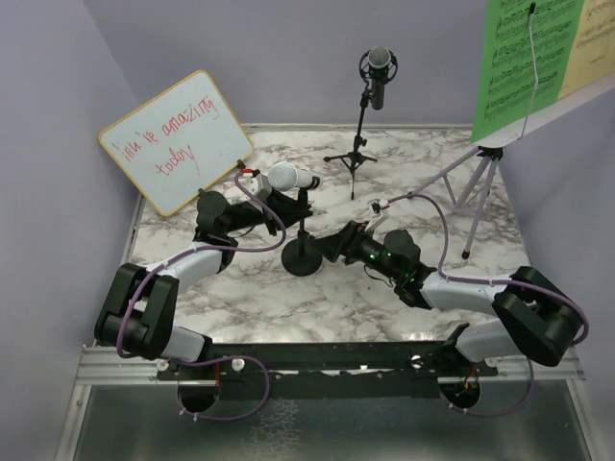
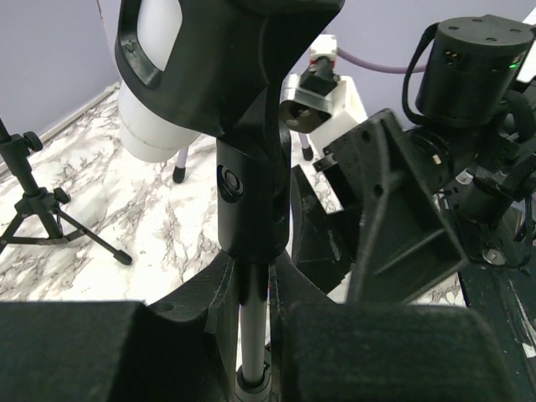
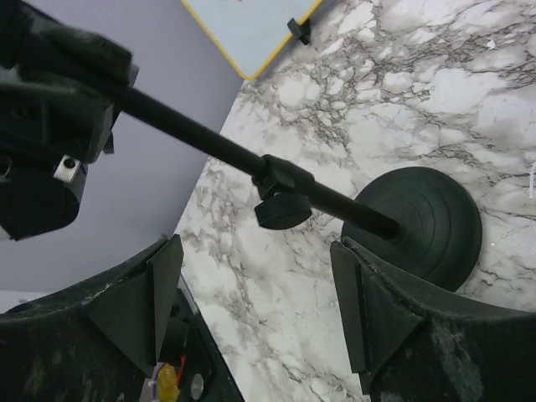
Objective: Pack up the instrument practice props
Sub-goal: Unscrew the knob on the microphone stand.
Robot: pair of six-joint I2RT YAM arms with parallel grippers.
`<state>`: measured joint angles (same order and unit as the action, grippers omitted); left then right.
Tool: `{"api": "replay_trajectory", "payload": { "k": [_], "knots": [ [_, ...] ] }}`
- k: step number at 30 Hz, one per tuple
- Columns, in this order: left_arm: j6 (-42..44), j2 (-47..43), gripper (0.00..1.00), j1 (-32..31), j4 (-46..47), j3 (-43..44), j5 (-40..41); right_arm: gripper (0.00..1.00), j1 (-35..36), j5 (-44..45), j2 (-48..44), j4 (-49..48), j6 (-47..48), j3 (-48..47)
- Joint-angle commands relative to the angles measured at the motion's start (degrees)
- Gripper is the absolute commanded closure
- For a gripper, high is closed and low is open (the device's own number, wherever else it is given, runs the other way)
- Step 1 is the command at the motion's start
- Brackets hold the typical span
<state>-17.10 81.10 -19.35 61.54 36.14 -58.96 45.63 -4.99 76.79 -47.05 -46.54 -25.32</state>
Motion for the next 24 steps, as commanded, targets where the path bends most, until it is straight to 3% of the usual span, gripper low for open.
{"api": "replay_trajectory", "payload": {
  "k": [1, 8, 24],
  "knots": [
    [-1.43, -0.17, 1.0, -0.42, -3.62, -1.6, -3.45, 0.24, -2.82, -5.36, 4.53, -8.01, -8.22, -1.06],
    [-1.55, -0.83, 1.0, -0.56, -3.62, -1.62, -3.5, 0.34, -4.6, -8.49, 10.52, -12.71, -11.53, -2.85],
    [-1.62, -1.37, 1.0, -0.68, -3.64, -1.73, -3.32, 0.6, -5.28, -10.2, 15.09, -9.83, -15.53, -5.28]
  ]
}}
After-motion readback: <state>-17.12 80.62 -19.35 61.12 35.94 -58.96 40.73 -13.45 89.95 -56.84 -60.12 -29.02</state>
